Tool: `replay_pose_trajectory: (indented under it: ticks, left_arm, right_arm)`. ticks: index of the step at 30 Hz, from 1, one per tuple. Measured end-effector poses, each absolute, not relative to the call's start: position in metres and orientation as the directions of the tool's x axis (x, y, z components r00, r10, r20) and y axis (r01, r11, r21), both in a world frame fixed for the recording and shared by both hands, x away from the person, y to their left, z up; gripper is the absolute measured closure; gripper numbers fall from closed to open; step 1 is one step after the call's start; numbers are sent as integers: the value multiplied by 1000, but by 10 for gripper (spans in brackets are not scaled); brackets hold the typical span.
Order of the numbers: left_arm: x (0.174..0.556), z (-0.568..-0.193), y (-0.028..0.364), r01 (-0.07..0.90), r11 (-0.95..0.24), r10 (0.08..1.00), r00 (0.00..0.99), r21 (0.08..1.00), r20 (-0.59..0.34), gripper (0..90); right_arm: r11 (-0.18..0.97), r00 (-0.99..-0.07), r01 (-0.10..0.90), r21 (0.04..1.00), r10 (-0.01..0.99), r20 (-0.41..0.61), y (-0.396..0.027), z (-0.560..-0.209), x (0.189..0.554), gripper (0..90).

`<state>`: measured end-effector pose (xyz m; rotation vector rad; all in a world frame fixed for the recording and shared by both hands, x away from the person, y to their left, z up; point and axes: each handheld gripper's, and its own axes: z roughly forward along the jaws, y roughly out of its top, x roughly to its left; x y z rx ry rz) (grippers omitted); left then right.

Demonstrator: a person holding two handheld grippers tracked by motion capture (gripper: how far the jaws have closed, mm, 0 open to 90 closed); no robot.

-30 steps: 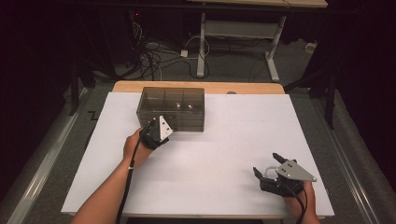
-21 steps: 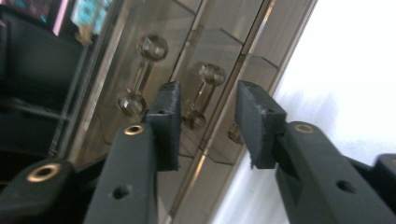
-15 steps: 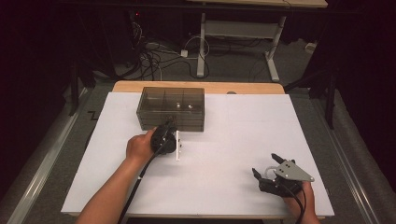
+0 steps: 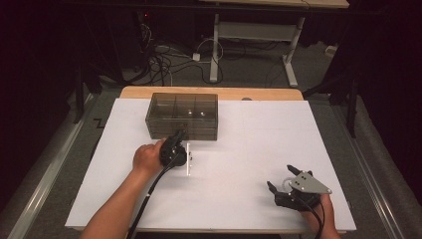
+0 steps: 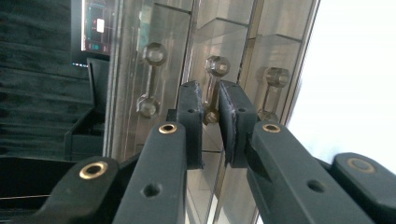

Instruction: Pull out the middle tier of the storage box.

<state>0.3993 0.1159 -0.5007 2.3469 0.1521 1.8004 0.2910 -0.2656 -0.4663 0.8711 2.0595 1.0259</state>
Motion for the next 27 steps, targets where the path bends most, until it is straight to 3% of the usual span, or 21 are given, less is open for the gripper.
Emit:
replay_pose_trajectory:
  ticks: [19, 24, 27]
  left_arm:
    - [375, -501, 118, -35, -977, 193, 284, 211, 939, 781]
    - [371, -497, 121, -13, -963, 250, 326, 269, 912, 720]
    - [367, -488, 124, -19, -934, 324, 375, 356, 869, 705]
  right_arm:
    - [480, -566, 261, 838, 779, -270, -263, -467, 290, 174]
    - [477, -566, 264, 838, 780, -266, -262, -467, 290, 174]
    - [477, -567, 264, 838, 780, -265, -262, -467, 289, 174]
